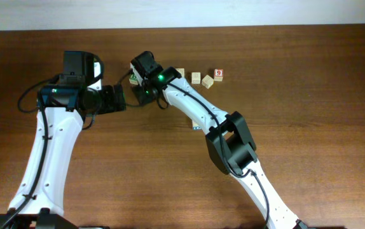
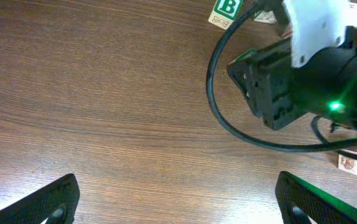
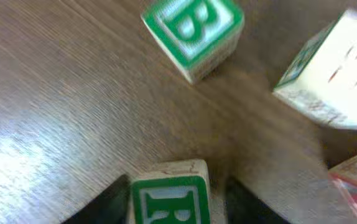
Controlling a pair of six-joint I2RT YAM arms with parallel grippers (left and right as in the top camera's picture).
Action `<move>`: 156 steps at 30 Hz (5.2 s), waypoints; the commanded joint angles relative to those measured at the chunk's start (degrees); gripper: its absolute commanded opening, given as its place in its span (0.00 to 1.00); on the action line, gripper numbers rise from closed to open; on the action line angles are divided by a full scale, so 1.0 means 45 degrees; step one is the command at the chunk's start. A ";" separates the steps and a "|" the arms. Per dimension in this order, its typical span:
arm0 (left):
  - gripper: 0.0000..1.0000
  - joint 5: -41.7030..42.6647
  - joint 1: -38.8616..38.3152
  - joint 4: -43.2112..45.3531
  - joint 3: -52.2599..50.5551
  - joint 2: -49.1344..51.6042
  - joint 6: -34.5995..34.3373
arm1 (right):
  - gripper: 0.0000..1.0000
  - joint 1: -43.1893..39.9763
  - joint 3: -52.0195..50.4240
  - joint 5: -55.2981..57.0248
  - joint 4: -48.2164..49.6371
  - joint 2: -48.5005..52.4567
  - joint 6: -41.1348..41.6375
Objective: Rotate 3 blocks
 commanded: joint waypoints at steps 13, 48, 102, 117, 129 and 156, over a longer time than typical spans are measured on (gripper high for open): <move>0.99 -0.0141 -0.0029 0.0015 0.0238 0.0063 -0.0155 | 0.29 -0.0277 0.1413 0.0107 -0.7611 0.0058 0.2822; 0.59 0.3002 -0.0374 0.0962 -0.0141 0.0525 -0.2229 | 0.56 -0.6761 -0.7825 -0.1579 -0.7320 -0.9389 0.0529; 0.19 -0.0185 -0.1919 0.1676 0.1399 0.4673 -0.3099 | 0.23 -0.2079 -1.1536 0.1137 0.2380 -0.7995 0.3759; 0.21 -0.0185 -0.1943 0.1661 0.1258 0.4673 -0.3104 | 0.22 -0.1948 -1.1536 0.0631 0.1870 -0.7393 0.4342; 0.21 -0.0185 -0.1957 0.1700 0.1258 0.4673 -0.3104 | 0.23 -0.1953 -1.1531 0.0053 0.1719 -0.7393 0.4381; 0.00 0.1812 -0.2273 0.1049 0.2307 0.6280 -0.0612 | 0.18 -0.2798 -0.7155 -0.1277 -0.2103 -0.7305 0.2880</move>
